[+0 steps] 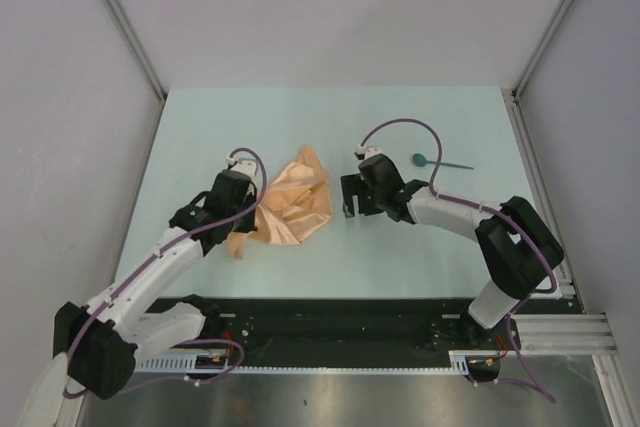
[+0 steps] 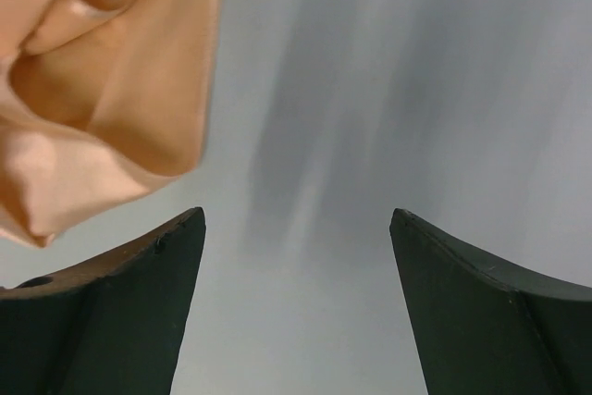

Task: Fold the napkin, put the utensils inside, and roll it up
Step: Move the napkin to the centre of the board, then flatten the napkin out

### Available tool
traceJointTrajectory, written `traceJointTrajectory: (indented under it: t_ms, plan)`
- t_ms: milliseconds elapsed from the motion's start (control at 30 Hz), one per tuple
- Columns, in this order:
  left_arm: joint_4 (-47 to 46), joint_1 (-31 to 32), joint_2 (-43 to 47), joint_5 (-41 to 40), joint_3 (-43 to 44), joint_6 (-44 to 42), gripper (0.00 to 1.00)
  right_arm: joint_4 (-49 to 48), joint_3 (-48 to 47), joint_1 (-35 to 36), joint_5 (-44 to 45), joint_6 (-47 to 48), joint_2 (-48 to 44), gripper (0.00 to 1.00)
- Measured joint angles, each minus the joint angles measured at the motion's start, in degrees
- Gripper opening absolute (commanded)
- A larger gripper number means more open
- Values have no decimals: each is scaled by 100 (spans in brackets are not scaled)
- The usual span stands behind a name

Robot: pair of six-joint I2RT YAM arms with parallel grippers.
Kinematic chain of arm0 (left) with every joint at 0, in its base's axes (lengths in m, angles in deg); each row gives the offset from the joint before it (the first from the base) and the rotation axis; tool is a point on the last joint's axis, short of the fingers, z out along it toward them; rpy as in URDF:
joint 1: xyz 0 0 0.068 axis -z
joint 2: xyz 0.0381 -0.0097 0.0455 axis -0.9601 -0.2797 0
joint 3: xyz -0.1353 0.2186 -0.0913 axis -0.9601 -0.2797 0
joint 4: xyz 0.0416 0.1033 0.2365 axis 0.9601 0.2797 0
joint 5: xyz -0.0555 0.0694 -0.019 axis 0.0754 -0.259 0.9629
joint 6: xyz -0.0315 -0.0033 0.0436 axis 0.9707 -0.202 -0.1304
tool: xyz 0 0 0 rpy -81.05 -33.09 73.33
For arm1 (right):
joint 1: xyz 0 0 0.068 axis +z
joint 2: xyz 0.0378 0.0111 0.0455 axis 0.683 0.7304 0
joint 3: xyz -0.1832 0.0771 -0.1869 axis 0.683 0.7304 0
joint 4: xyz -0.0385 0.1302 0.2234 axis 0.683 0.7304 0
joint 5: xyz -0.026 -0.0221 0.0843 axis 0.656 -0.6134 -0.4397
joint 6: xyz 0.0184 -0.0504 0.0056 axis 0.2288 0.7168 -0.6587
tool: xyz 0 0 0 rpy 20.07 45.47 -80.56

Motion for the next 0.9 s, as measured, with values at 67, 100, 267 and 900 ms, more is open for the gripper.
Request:
traceJointTrajectory:
  t_ms: [67, 100, 267, 900]
  plan:
    - [229, 0, 245, -105, -24, 24, 11, -7, -98, 166, -186, 2, 81, 83]
    - [260, 0, 431, -177, -24, 37, 11, -13, -186, 273, -234, -2, 146, 82]
    - [260, 0, 1032, -326, -24, 61, 11, -114, -761, 750, -376, -4, 684, 81]
    - [258, -15, 1010, -354, -42, 59, 11, -678, -1980, 815, -2120, 1064, 2159, 0]
